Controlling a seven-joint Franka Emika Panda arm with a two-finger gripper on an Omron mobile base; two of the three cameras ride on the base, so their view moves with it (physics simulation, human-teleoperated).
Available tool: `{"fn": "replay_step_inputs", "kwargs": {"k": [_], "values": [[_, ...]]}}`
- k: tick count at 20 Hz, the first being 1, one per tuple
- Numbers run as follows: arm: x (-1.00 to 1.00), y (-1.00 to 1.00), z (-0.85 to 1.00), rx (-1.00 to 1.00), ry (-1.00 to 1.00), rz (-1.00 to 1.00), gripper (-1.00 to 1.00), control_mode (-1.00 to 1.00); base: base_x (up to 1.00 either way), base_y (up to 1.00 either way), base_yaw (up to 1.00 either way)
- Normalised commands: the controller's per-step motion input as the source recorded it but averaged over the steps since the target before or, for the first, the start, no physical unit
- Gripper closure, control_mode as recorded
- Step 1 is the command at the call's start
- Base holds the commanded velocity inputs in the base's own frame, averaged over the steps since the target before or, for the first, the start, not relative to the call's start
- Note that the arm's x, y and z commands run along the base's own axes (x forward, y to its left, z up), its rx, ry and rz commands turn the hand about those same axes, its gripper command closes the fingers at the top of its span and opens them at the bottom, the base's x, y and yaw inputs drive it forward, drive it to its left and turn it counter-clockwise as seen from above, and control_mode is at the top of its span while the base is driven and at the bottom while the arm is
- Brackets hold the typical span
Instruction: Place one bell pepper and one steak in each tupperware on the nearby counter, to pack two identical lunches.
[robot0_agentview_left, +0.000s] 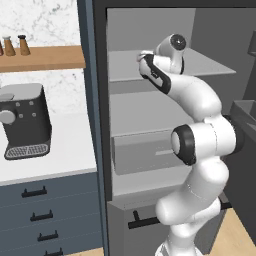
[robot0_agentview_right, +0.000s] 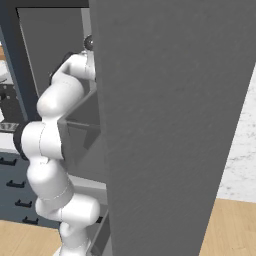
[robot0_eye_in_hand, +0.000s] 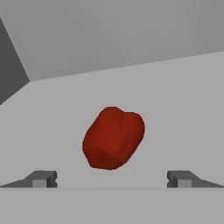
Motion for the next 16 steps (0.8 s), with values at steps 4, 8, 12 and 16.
{"fn": "replay_step_inputs", "kwargs": {"k": [4,8,12,16], "values": [[0.40,0.00,-0.09,0.00,0.03,0.00,-1.00,-1.00,0.00,0.00,0.00],[0.41,0.00,-0.10,0.00,0.04,0.00,-1.00,-1.00,0.00,0.00,0.00],[0.26,0.00,-0.02,0.00,0.01,0.01,-1.00,-1.00,0.00,0.00,0.00],[0.09,0.00,0.00,0.00,0.00,0.00,-1.00,-1.00,0.00,0.00,0.00]]}}
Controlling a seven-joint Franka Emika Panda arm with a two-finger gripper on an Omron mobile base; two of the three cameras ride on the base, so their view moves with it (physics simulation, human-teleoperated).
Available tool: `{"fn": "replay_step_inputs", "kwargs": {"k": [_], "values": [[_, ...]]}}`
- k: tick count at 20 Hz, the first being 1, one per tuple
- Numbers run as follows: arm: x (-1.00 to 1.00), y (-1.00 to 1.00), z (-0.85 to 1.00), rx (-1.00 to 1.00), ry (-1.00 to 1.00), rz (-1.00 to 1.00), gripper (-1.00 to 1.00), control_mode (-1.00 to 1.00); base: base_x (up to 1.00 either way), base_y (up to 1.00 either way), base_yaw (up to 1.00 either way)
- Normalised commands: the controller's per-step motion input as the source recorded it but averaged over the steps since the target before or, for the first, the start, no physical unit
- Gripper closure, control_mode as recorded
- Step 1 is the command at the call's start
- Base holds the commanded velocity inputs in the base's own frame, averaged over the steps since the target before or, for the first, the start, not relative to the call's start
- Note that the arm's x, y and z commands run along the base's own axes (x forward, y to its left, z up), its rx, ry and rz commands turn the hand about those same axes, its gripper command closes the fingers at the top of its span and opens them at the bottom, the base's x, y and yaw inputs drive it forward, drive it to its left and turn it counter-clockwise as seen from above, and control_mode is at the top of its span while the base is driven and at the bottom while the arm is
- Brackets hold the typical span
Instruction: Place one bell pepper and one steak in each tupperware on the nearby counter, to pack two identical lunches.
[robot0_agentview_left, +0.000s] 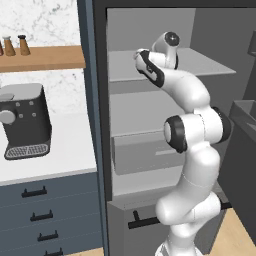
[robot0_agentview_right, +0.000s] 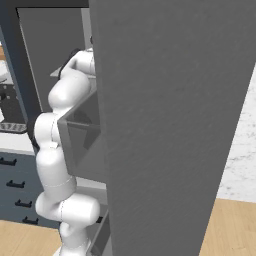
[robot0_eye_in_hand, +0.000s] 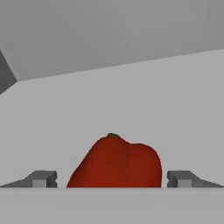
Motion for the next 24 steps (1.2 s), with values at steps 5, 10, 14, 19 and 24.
{"fn": "replay_step_inputs", "kwargs": {"k": [5,10,14,19,24], "values": [[0.06,0.00,-0.02,0.00,0.00,0.00,-1.00,-1.00,0.00,0.00,0.00],[0.09,0.17,-0.15,0.01,0.00,0.00,1.00,-1.00,0.00,0.00,0.00],[-0.01,0.00,-0.01,0.00,0.00,0.00,1.00,-1.00,0.00,0.00,0.00],[-0.41,0.00,-0.15,0.00,-0.01,0.00,1.00,-1.00,0.00,0.00,0.00],[-0.69,0.00,-0.26,0.00,-0.07,0.00,1.00,-1.00,0.00,0.00,0.00]]}}
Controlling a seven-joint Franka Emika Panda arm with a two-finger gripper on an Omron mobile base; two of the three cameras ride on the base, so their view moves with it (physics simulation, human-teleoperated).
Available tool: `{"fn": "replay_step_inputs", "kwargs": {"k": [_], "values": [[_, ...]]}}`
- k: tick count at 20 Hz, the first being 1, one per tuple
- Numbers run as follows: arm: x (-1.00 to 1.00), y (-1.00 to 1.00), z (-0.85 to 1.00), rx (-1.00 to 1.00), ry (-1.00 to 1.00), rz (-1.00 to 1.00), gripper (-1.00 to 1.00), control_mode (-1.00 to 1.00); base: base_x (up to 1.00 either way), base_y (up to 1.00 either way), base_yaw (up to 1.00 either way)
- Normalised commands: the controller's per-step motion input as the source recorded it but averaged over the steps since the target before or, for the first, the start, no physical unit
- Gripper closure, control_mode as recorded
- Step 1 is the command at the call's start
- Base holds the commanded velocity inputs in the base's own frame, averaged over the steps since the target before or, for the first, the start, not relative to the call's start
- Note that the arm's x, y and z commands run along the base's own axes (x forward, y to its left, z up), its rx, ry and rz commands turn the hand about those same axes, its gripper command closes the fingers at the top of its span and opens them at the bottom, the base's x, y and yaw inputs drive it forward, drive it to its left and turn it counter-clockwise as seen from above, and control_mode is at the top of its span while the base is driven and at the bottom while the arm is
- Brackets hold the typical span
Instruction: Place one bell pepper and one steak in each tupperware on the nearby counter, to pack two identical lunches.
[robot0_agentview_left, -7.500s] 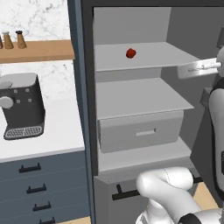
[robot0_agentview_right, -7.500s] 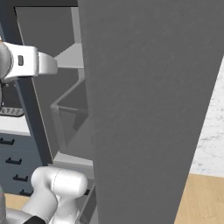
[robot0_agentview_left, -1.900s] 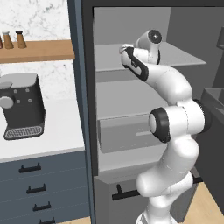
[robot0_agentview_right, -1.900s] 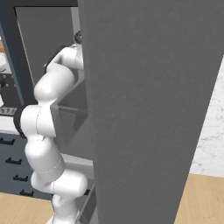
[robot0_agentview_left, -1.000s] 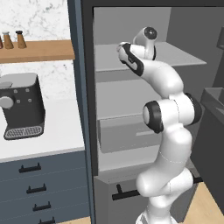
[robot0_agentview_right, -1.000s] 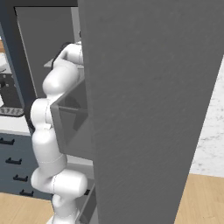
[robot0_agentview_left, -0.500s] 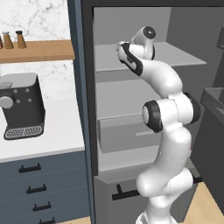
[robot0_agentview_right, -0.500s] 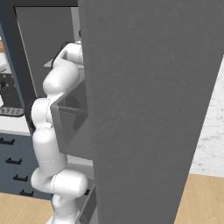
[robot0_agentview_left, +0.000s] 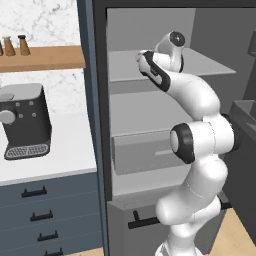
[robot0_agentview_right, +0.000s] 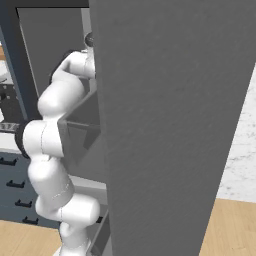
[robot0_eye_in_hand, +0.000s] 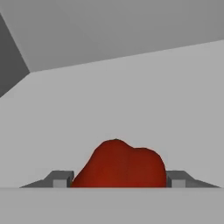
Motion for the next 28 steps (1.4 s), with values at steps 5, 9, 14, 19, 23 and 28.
{"fn": "replay_step_inputs", "kwargs": {"k": [5,9,14,19,23,28], "values": [[-0.80,0.01,0.25,0.00,-0.22,0.00,1.00,-1.00,0.00,0.00,0.00],[-0.99,0.00,0.36,0.00,-0.16,0.00,1.00,-1.00,0.00,0.00,0.00],[-1.00,0.00,0.35,0.00,-0.11,0.00,1.00,-1.00,0.00,0.00,0.00],[-1.00,0.02,0.28,0.00,-0.03,0.00,1.00,-1.00,0.00,0.00,0.00],[-1.00,0.03,0.29,0.00,-0.01,0.00,1.00,-1.00,0.00,0.00,0.00],[-1.00,0.05,0.22,0.00,0.00,0.00,1.00,-1.00,0.00,0.00,0.00]]}}
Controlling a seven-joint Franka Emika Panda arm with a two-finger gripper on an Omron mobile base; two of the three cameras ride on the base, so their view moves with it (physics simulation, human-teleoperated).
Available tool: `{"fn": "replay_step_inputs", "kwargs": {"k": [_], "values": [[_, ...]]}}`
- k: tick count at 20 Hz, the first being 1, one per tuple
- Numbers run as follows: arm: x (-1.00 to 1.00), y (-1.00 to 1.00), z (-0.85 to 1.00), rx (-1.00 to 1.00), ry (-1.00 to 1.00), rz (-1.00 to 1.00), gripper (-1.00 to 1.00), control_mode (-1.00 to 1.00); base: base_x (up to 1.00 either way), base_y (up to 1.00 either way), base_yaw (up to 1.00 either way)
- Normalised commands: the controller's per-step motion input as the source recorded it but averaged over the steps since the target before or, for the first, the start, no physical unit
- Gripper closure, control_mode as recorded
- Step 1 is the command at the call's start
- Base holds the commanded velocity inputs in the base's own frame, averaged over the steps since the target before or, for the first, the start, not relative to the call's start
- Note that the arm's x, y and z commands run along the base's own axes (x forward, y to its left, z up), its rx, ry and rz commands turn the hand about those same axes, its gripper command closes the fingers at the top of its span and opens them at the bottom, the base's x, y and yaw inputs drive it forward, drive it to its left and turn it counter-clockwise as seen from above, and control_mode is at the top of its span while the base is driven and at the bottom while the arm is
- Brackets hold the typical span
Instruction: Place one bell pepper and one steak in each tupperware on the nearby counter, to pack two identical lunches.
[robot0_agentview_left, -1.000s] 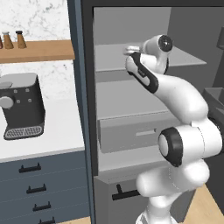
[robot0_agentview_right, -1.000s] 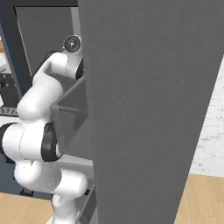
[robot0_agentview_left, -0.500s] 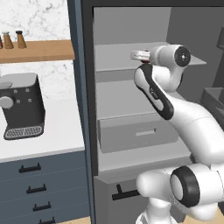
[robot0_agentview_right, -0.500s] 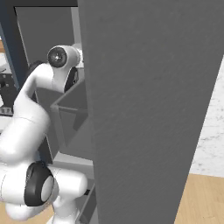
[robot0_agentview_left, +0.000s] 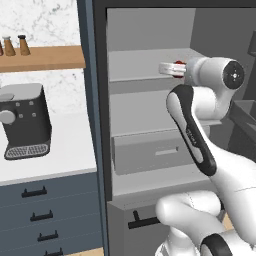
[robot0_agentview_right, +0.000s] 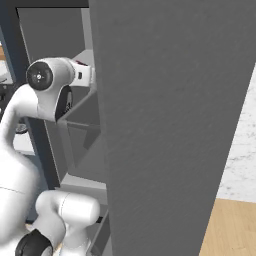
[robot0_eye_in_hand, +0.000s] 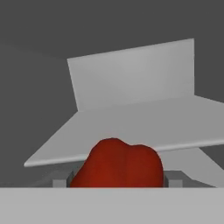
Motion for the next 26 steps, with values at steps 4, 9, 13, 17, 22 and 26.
{"fn": "replay_step_inputs", "kwargs": {"k": [4,9,13,17,22,26], "values": [[-1.00,0.11,0.06,0.00,0.00,0.00,1.00,-1.00,0.00,0.00,0.00],[-1.00,0.14,0.00,0.00,0.00,0.00,1.00,-1.00,0.00,0.00,0.00],[-1.00,0.15,0.00,0.00,0.00,0.00,1.00,-1.00,0.00,0.00,0.00],[-1.00,0.26,0.00,-0.04,0.00,0.00,1.00,-1.00,0.00,0.00,0.00],[-1.00,0.63,0.00,-0.17,0.00,0.00,1.00,-1.00,0.00,0.00,0.00],[-0.73,0.71,0.00,-0.15,0.00,-0.02,1.00,1.00,-0.20,0.25,-0.01]]}}
